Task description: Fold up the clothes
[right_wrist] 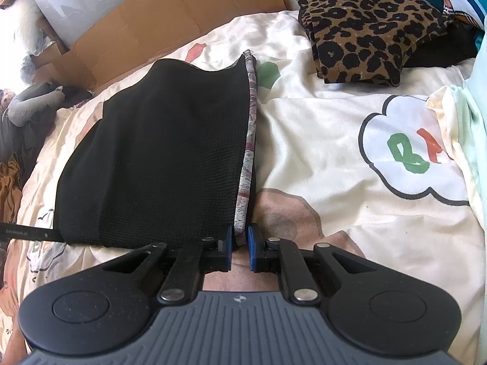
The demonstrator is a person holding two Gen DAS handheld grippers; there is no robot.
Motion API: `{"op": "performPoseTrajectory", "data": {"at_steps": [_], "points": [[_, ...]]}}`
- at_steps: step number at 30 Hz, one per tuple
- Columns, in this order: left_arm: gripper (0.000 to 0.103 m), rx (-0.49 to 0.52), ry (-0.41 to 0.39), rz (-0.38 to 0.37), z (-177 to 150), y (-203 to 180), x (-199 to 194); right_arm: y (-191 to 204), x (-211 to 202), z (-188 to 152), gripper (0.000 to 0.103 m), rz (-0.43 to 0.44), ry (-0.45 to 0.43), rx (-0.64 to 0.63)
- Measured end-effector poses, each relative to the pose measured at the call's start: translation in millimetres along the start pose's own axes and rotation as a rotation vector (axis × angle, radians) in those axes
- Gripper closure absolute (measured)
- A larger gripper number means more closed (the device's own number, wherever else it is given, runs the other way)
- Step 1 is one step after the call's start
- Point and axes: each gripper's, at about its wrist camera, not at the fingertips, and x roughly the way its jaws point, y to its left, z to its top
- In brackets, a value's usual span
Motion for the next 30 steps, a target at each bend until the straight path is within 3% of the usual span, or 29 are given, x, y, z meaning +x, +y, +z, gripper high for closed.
{"op": "performPoseTrajectory", "data": {"at_steps": [7,13,16,19,20,22,23,24,27,30], "points": [[0.098,0.000,-0.036,0.034,-5,7,-19,-4,-10,9,0.101,-0.030,-0.031,0.031],[0.098,0.002,-0.002,0.069,1,14,-12,-16,-13,13,0.103,-0.149,-0.051,0.050],[0.094,0.024,0.011,0.115,9,6,-8,-31,-16,14,0.103,-0.113,-0.046,0.117],[0.093,-0.048,-0.004,0.187,11,15,-12,-36,-24,11,0.102,-0.035,-0.067,0.198],[0.086,-0.103,-0.012,0.204,12,22,-15,-37,-26,10,0.099,-0.018,-0.072,0.221],[0.083,-0.184,-0.025,0.205,12,31,-21,-36,-26,5,0.084,0.014,-0.060,0.255],[0.083,-0.194,-0.033,0.200,12,32,-23,-34,-27,3,0.069,0.025,-0.059,0.259],[0.083,-0.191,-0.042,0.195,13,32,-26,-33,-28,0,0.064,0.036,-0.058,0.262],[0.080,-0.178,-0.068,0.175,17,26,-33,-31,-29,-6,0.064,0.079,-0.056,0.296],[0.079,-0.256,-0.072,0.107,15,22,-40,-32,-26,-12,0.064,0.155,-0.046,0.384]]}}
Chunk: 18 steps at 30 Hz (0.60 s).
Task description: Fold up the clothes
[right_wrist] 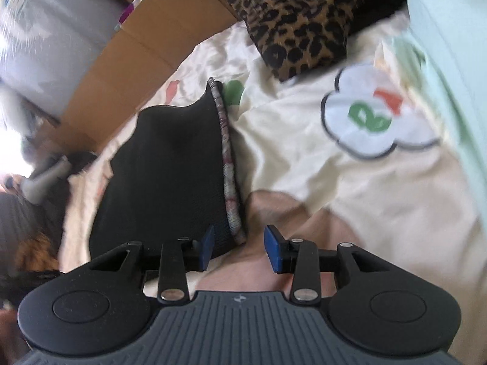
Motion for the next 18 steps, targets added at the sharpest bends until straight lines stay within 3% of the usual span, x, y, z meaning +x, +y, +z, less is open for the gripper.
{"op": "performPoseTrajectory", "data": {"at_steps": [1,4,12,18], "points": [[0.075,-0.031,0.007,-0.028,-1,-2,0,-1,2,-2,0.064,0.027,0.008,0.029],[0.047,-0.115,0.035,-0.092,-8,-1,5,-5,10,-7,0.064,0.082,0.025,0.127],[0.051,-0.410,0.117,-0.213,-30,8,39,-10,33,-15,0.065,0.120,0.046,0.257],[0.053,-0.649,0.089,-0.269,-48,22,56,-13,44,-17,0.067,0.109,0.037,0.309]]}}
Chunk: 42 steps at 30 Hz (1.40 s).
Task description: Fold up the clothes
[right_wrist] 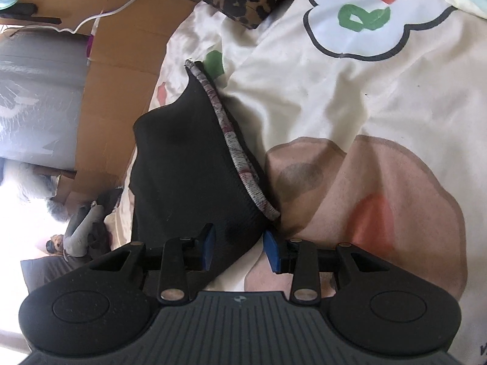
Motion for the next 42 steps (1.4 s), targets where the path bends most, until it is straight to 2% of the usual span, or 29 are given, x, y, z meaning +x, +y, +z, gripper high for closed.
{"op": "performPoseTrajectory", "data": {"at_steps": [5,7,9,10,11,12,13,16,19,23,24,27,34,39,42], "points": [[0.052,-0.079,-0.046,-0.042,-9,10,0,-12,6,-1,0.067,0.010,-0.020,0.084],[0.052,-0.115,-0.063,-0.055,-12,13,0,-16,7,-1,0.075,0.020,-0.028,0.114],[0.055,-0.144,-0.074,-0.059,-12,15,-1,-20,8,0,0.089,0.035,-0.034,0.151],[0.062,-0.143,-0.077,-0.062,-12,14,-1,-20,8,0,0.091,0.040,-0.036,0.162],[0.083,-0.135,-0.082,-0.070,-12,12,-2,-18,8,0,0.094,0.040,-0.038,0.156],[0.092,-0.127,-0.078,-0.085,-11,11,-2,-16,8,1,0.096,0.039,-0.039,0.148],[0.094,-0.117,-0.070,-0.101,-10,8,-2,-13,6,2,0.097,0.041,-0.043,0.136],[0.095,-0.097,-0.079,-0.127,-6,2,-7,-3,1,5,0.097,0.057,-0.055,0.108],[0.093,-0.119,-0.075,-0.134,-6,7,-13,2,-5,7,0.097,0.083,-0.064,0.103],[0.072,-0.160,-0.072,-0.111,-12,19,-14,-4,-4,7,0.092,0.062,-0.060,0.114],[0.071,-0.171,-0.067,-0.109,-15,23,-13,-6,-3,6,0.087,0.051,-0.058,0.117],[0.071,-0.207,-0.055,-0.125,-23,30,-7,-15,-2,4,0.082,0.047,-0.062,0.135],[0.069,-0.246,-0.063,-0.160,-18,35,3,-24,5,8,0.082,0.079,-0.049,0.146],[0.068,-0.244,-0.076,-0.180,-2,31,7,-22,13,9,0.082,0.091,-0.051,0.158],[0.065,-0.242,-0.075,-0.194,10,28,13,-21,18,10,0.082,0.100,-0.058,0.184]]}}
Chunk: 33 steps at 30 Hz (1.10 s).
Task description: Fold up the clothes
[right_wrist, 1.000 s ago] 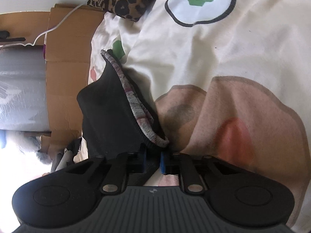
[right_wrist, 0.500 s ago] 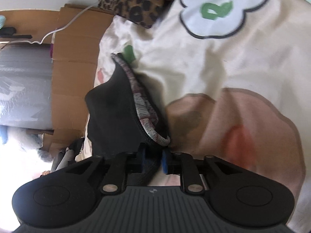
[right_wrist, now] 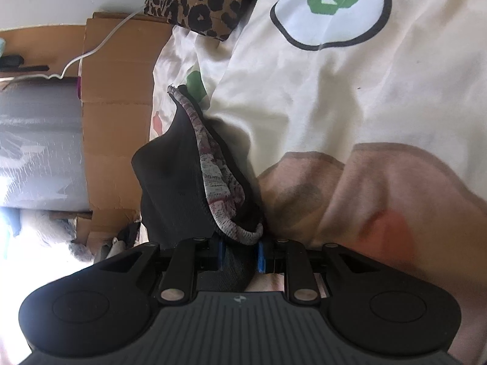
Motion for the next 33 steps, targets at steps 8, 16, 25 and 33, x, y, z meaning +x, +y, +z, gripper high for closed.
{"op": "performPoseTrajectory", "data": {"at_steps": [8,16,25,33], "points": [[0.062,0.133,0.126,-0.035,7,-7,9,-4,4,1,0.088,0.021,-0.007,0.066],[0.059,0.213,0.177,-0.035,12,-10,16,-4,5,0,0.086,0.025,-0.012,0.085],[0.097,0.281,0.159,-0.021,19,-23,9,-1,6,3,0.093,0.013,0.018,0.054],[0.098,0.335,0.094,-0.001,29,-42,-17,5,4,-13,0.095,0.025,0.050,0.072]]}}
